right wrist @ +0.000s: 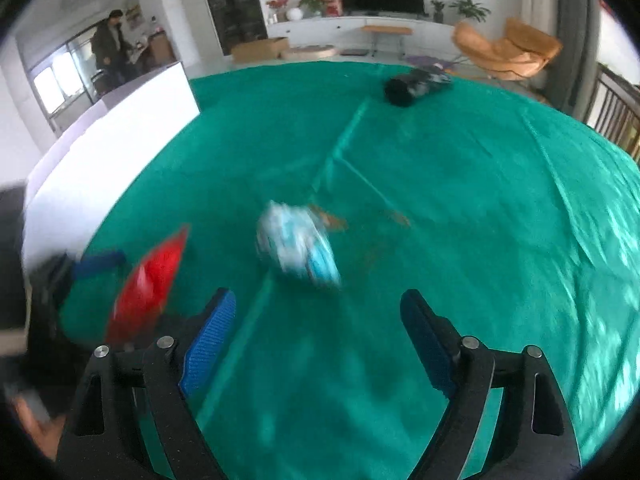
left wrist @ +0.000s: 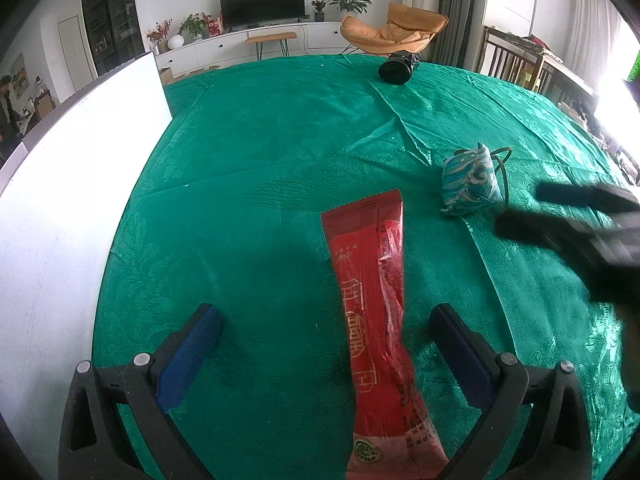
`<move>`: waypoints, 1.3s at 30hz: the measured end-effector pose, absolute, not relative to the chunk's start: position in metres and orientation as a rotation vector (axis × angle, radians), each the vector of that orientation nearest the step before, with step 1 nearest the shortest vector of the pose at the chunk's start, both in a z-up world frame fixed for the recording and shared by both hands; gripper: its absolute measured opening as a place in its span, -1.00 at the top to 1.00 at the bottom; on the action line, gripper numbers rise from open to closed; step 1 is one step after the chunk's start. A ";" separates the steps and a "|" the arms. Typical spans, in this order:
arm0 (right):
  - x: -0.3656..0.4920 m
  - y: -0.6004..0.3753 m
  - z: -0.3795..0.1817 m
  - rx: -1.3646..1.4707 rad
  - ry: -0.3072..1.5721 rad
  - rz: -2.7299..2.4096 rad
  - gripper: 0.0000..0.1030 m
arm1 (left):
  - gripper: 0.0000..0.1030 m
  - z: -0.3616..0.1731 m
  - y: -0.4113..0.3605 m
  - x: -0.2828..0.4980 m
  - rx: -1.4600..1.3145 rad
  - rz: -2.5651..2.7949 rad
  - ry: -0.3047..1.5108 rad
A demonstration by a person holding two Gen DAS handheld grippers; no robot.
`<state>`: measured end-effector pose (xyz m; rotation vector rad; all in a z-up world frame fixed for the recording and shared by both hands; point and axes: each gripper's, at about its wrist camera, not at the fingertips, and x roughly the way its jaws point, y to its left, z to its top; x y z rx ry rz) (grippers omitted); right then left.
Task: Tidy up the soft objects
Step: 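Grasp the blue patterned pouch with the right tool while the left tool holds the packet, then lift the pouch with the right tool and carry both items toward the white box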
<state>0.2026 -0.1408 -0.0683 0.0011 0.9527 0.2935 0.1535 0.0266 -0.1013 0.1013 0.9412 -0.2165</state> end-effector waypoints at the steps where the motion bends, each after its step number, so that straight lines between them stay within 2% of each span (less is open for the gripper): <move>1: 0.214 -0.135 -0.070 0.013 0.963 0.298 -0.66 | -1.00 -0.101 0.026 0.154 0.101 -0.216 0.941; 5: 0.240 -0.120 -0.079 0.015 0.991 0.290 -0.66 | -1.00 -0.101 0.026 0.154 0.101 -0.216 0.941; 6: 0.242 -0.119 -0.079 0.021 0.990 0.300 -0.48 | -1.00 -0.101 0.027 0.153 0.101 -0.217 0.941; 8: 0.245 -0.116 -0.079 0.003 0.997 0.287 0.16 | -1.00 -0.101 0.027 0.154 0.101 -0.217 0.941; 9: 0.245 -0.118 -0.078 0.016 0.999 0.286 0.17 | -1.00 -0.101 0.027 0.153 0.101 -0.217 0.941; 20: 0.152 -0.179 -0.048 0.055 0.952 0.332 0.16 | -1.00 -0.101 0.027 0.153 0.102 -0.217 0.942; 25: 0.101 -0.211 -0.075 0.005 0.959 0.255 0.09 | -1.00 -0.101 0.027 0.153 0.102 -0.217 0.942; 27: 0.090 -0.224 -0.081 0.065 0.944 0.243 -0.25 | -1.00 -0.101 0.027 0.153 0.102 -0.217 0.942; 30: 0.079 -0.239 -0.084 0.162 0.903 0.200 -0.38 | -1.00 -0.101 0.027 0.153 0.102 -0.217 0.942; 39: 0.073 -0.228 -0.085 0.101 0.878 0.146 -0.41 | -1.00 -0.101 0.027 0.153 0.102 -0.217 0.942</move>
